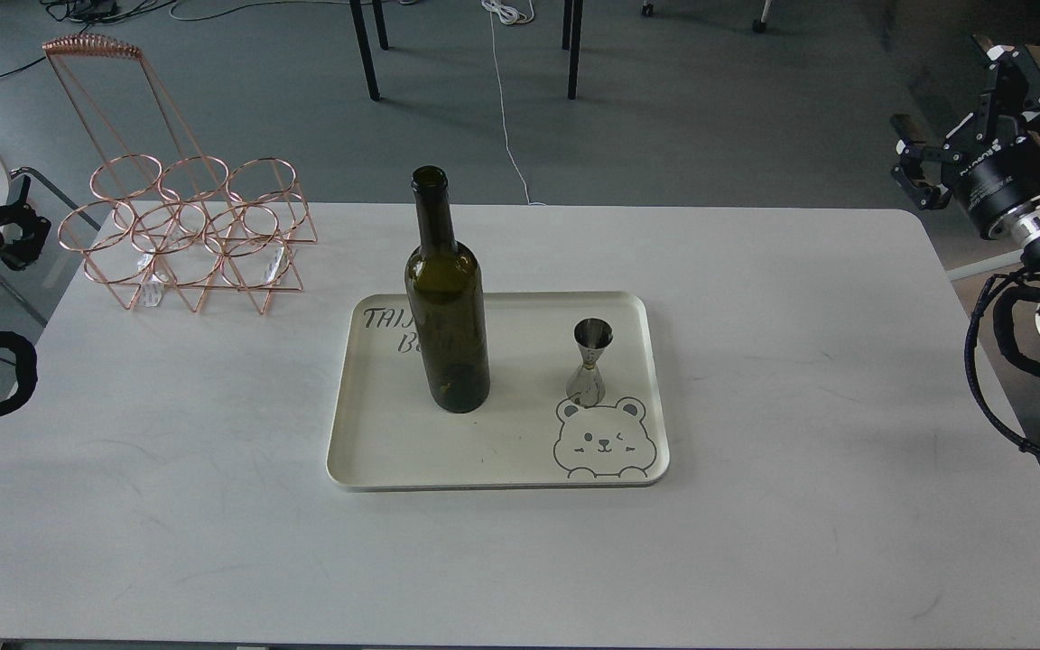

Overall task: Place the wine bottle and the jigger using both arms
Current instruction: 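Move the right gripper in toward the steel jigger on the tray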

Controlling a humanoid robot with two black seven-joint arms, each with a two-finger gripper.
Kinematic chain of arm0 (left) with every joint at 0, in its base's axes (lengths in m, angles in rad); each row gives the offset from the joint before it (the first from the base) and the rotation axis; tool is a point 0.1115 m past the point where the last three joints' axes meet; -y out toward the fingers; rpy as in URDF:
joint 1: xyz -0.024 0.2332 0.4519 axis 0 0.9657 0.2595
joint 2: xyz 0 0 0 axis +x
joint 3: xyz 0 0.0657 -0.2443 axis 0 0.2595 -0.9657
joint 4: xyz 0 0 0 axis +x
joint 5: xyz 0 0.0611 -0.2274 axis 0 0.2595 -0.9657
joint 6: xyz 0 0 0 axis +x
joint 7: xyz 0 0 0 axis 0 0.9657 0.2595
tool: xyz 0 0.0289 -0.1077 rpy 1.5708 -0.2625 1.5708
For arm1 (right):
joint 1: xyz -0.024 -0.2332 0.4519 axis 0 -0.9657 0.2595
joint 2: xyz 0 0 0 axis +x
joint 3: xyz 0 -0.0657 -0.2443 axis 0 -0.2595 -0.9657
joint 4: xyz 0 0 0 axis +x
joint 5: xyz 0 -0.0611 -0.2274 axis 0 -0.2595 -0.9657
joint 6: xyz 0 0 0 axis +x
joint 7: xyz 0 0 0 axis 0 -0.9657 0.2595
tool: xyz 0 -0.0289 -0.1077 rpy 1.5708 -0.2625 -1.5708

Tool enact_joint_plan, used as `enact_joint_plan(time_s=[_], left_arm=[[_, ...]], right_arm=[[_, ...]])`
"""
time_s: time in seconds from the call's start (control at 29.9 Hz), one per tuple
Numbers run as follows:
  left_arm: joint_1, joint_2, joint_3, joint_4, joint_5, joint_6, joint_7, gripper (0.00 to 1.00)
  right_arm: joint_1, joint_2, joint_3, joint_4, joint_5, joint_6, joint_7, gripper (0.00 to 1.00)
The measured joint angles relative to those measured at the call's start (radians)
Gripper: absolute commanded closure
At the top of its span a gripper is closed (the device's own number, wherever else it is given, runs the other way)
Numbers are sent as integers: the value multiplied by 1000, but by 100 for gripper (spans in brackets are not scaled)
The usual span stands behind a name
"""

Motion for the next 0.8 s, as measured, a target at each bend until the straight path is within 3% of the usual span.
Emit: enact_joint_plan(time_s=[0.2,0.37,0.8], left_arm=[[0,0,-1,-20,-2,0,0,1],[0,1,1,-21,-2,0,0,1],[4,1,4,-21,2,0,0,1]], right_arm=[[-68,-129,-3,341,-268,-186,1,1],[-167,-163,-9,511,-558,-287,12,1],[-210,-152,-282,594,-1273,-522,15,2]])
